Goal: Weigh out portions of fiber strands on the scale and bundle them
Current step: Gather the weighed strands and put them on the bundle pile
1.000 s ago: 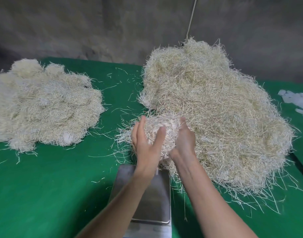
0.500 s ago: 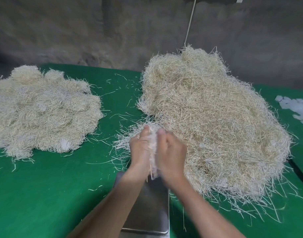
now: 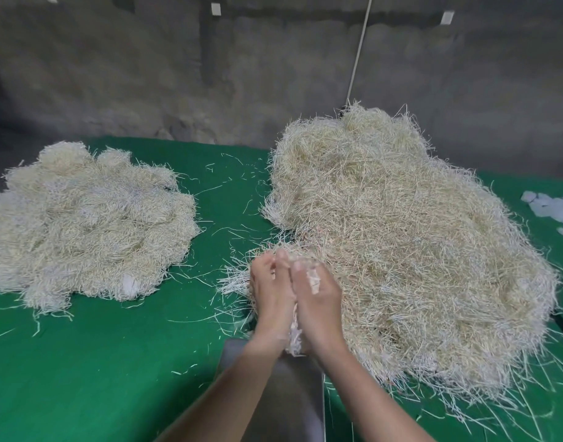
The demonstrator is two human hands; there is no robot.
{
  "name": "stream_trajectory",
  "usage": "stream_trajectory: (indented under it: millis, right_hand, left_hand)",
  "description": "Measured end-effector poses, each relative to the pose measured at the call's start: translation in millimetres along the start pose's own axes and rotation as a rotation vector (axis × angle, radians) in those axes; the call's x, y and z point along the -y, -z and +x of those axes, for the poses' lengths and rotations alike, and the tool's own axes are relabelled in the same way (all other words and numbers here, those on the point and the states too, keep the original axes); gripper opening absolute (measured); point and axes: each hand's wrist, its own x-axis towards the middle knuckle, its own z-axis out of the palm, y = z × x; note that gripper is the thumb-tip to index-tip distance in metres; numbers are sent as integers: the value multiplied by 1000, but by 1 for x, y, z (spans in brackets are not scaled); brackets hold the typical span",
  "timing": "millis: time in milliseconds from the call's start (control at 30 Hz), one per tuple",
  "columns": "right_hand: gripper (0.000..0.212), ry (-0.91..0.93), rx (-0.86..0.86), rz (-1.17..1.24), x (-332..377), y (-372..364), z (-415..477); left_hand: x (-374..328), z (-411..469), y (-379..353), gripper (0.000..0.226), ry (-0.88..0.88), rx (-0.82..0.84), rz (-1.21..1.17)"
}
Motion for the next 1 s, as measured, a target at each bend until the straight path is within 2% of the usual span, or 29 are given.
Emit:
stream_trajectory:
  millis: [33, 100, 133, 167, 233, 300, 367, 433, 500, 567, 633, 700, 767, 833, 900, 967, 1000]
  right_hand:
    - [38, -35, -48, 25, -2, 2, 7]
    - [56, -138, -120, 160, 1, 7, 20]
    - [53, -144, -153, 206, -1, 10, 27]
    - [40, -95, -166, 166, -4, 13, 30]
    - [18, 115, -145, -160, -12, 15, 22]
    - [15, 306, -97, -397, -26, 9, 6]
    - [18, 401, -68, -496, -28, 8, 3]
    - [31, 271, -110, -404, -19, 16, 23]
    - [37, 158, -176, -281, -13, 25, 35]
    - [42, 256, -250, -327, -15, 14, 19]
    - [38, 355, -219, -385, -19, 0, 1]
    - [42, 307, -159, -358, -18, 3, 7]
    - [46, 195, -135, -254, -14, 18, 23]
    - [40, 127, -113, -200, -8, 29, 26]
    - [17, 84, -42, -91, -2, 34, 24]
    - [53, -97, 107, 70, 4, 38, 23]
    - [63, -170, 198, 93, 7, 38, 22]
  left_hand:
    - [2, -3, -3, 28, 137, 29, -113]
    - [4, -9, -7, 68, 493, 189, -379]
    - [6, -11, -7, 81, 613, 254, -436]
    - [6, -10, -7, 83, 660, 265, -438]
    - [3, -1, -6, 66, 644, 168, -485]
    - [-6, 11, -4, 43, 613, 33, -542]
    - [-10, 10, -3, 32, 508, -75, -436]
    - [-6, -7, -8, 24, 433, 16, -305]
    - [-6, -18, -9, 25, 434, 129, -251]
    - [-12, -12, -8, 30, 423, 96, -251]
    - [-13, -3, -6, 38, 398, -5, -232]
    - [-14, -8, -5, 37, 406, 5, -185]
    - [-9, -17, -4, 35, 432, 108, -70]
    - [-7, -19, 3, 32, 413, 170, 59]
    - [-6, -14, 9, 27, 309, 194, 52]
    - [-4, -9, 8, 34, 128, 260, 143]
    - [-2, -7, 5, 39, 43, 260, 231]
